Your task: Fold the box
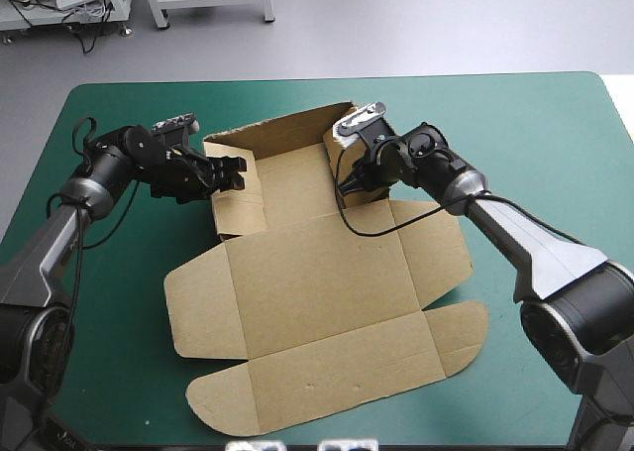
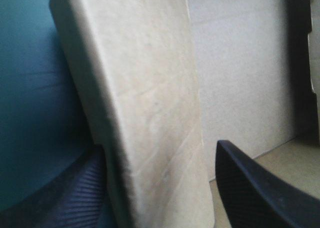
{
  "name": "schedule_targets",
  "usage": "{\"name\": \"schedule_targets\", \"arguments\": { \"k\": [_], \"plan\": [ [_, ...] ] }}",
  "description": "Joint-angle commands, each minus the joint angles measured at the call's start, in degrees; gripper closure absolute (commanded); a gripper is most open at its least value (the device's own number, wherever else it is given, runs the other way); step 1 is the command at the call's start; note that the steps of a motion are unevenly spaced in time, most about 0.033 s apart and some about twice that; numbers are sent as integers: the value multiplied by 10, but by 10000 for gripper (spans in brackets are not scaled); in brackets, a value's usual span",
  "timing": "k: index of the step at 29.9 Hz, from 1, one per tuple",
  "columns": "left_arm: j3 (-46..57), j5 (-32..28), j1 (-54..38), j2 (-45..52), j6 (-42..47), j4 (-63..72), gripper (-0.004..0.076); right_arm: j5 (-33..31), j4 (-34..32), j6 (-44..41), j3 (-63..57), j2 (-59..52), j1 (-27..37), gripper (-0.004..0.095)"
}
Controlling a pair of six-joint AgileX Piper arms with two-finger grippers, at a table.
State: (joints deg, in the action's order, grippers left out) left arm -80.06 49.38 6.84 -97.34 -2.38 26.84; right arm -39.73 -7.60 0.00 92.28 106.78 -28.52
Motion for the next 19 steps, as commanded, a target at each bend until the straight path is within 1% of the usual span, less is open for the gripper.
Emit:
{"name": "schedule_targets", "arguments": {
  "k": [1, 5, 12, 17, 19],
  "plan": [
    [-13, 4, -31, 26, 4, 27, 265, 35, -2, 0, 20, -28, 8, 528],
    [-13, 28, -53, 26, 4, 30, 265, 62, -1, 0, 20, -28, 20, 527],
    [-18, 14, -57, 26, 4, 48, 265, 117, 6, -11, 20, -28, 32, 528],
    [-18, 4, -57, 27, -11, 135, 266, 123, 17, -11, 20, -33, 33, 528],
    [-18, 10, -57, 29, -49, 168, 282, 123, 24, -10, 20, -36, 33, 528]
  ]
}}
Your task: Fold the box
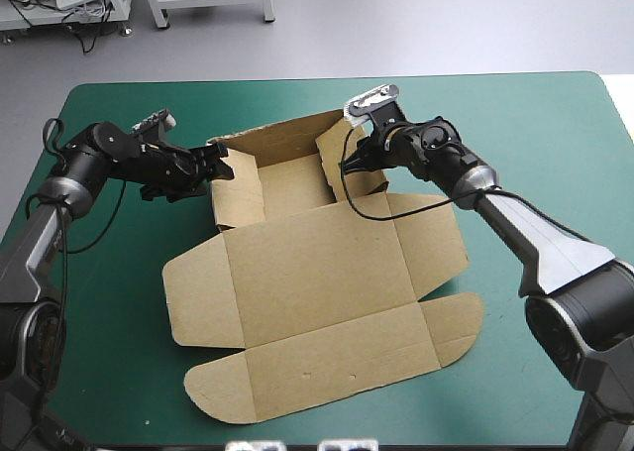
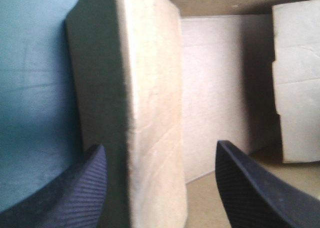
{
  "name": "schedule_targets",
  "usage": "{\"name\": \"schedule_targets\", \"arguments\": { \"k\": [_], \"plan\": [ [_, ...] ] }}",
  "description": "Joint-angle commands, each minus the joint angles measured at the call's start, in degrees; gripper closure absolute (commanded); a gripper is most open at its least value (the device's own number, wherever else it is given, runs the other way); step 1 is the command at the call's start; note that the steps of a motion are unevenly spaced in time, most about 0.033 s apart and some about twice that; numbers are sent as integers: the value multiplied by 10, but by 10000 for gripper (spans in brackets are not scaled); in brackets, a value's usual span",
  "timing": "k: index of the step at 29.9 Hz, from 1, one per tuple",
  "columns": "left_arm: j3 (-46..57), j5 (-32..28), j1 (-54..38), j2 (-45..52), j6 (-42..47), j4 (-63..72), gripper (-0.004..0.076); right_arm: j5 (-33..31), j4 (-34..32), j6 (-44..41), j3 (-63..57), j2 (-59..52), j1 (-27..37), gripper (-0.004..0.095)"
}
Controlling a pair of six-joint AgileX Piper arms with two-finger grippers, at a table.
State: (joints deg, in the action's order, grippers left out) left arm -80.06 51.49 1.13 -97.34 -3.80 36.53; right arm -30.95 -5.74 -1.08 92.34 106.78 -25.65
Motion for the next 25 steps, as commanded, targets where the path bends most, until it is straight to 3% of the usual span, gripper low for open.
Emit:
{"name": "schedule_targets", "arguments": {
  "k": [1, 8, 13, 17, 25],
  "plan": [
    [-18, -10, 0, 33, -53, 82, 305, 35, 11, 2, 19, -42, 4, 528],
    [-40, 33, 0, 83, -83, 38, 530, 36, 9, 2, 19, -66, 4, 530],
    [-88, 166, 0, 125, -110, -22, 723, 14, 10, 2, 19, -75, 4, 530],
    [-94, 215, 0, 176, -123, -77, 734, -5, 10, -4, 19, -75, 4, 530],
    [-94, 201, 0, 343, -108, -208, 734, -20, 23, -24, 19, -75, 27, 530]
  ]
}}
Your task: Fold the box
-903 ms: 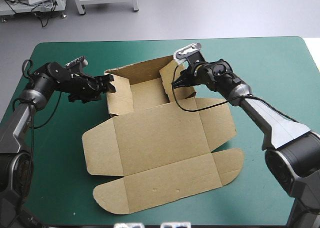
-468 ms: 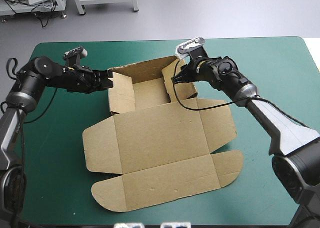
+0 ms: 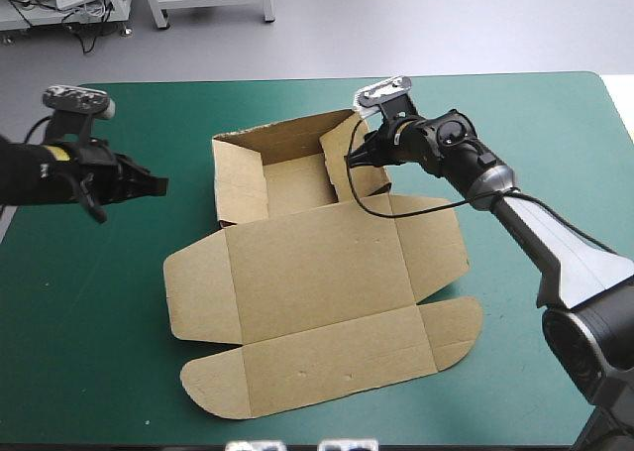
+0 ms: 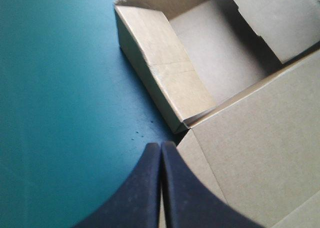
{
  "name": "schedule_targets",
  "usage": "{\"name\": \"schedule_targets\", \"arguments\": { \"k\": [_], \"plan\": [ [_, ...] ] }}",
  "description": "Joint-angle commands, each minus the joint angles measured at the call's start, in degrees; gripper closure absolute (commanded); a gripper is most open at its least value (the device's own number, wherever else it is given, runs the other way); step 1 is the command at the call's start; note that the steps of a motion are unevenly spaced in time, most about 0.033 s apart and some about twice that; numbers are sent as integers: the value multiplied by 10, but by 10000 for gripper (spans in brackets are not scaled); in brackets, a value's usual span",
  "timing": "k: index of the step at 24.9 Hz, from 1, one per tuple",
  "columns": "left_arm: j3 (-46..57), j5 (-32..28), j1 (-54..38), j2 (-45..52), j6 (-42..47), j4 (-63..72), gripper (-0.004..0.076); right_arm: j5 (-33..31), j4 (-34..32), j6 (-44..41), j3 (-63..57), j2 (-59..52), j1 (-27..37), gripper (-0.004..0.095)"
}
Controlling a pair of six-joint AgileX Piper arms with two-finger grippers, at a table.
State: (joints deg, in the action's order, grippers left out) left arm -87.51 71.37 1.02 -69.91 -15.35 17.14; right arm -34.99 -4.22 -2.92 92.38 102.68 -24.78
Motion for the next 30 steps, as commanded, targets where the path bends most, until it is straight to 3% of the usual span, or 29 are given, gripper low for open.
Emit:
{"name": "schedule_targets", "arguments": {
  "k": [1, 4, 10, 25, 27, 29, 30],
  "plan": [
    [-19, 2, 1, 91, 8, -15, 734, 16, 22, -5, 19, -32, 26, 530],
    [-14, 2, 1, 154, 8, -17, 734, -6, 79, 14, 19, -24, 50, 530],
    [53, -11, 1, 300, 8, -57, 734, -26, 228, 140, 19, -13, 65, 530],
    [344, -5, 1, 564, 5, -76, 734, -94, 220, 155, 19, 31, 65, 536],
    [367, -5, 1, 598, 5, -76, 734, -94, 232, 167, 19, 47, 65, 595],
    [386, 2, 1, 611, 5, -76, 734, -74, 264, 190, 19, 49, 65, 928],
    [392, 2, 1, 611, 5, -76, 734, -59, 274, 189, 20, 48, 65, 912]
  ]
}}
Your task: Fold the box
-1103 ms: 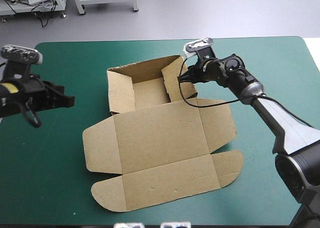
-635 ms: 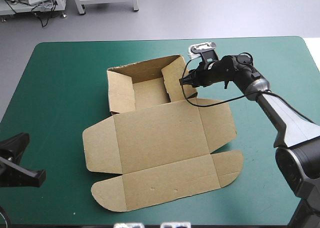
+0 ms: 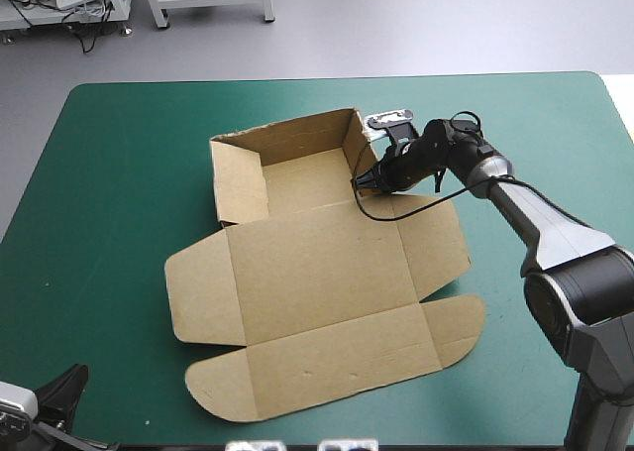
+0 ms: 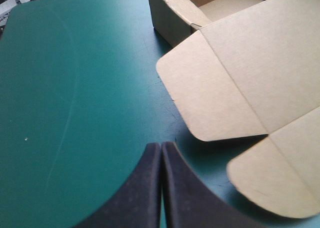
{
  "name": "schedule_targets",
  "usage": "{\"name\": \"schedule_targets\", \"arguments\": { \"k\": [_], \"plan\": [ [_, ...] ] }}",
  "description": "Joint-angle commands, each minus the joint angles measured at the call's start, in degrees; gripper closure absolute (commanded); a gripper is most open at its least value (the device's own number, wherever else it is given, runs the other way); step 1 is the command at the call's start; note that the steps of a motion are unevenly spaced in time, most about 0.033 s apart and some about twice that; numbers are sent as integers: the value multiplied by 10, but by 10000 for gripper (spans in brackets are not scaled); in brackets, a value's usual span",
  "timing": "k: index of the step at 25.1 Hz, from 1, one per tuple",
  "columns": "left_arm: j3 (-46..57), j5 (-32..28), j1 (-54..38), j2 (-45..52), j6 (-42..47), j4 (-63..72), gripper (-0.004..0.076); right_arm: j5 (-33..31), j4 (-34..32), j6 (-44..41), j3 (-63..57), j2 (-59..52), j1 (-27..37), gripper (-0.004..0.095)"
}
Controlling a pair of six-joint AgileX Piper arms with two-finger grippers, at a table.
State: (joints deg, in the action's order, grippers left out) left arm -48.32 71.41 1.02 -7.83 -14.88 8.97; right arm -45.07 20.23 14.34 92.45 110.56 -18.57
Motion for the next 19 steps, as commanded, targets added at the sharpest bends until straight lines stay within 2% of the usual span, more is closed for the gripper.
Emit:
{"name": "schedule_targets", "arguments": {
  "k": [1, 3, 7, 12, 15, 19],
  "plan": [
    [2, 2, 1, -10, 1, 6, 734, 52, 40, 10, 26, -33, 3, 918],
    [4, 1, 1, -10, 1, 3, 734, 54, 28, -22, 58, -36, 3, 921],
    [4, -11, 1, -10, 1, -31, 734, 9, -68, -126, 117, -51, 46, 921],
    [4, -12, 1, -10, -4, -48, 734, -103, -134, -130, 118, -82, 140, 921],
    [4, -12, 1, -10, -14, -48, 734, -164, -150, -124, 116, -102, 219, 921],
    [4, -13, 1, -10, -14, -48, 734, -206, -150, -87, 91, -135, 317, 921]
  ]
}}
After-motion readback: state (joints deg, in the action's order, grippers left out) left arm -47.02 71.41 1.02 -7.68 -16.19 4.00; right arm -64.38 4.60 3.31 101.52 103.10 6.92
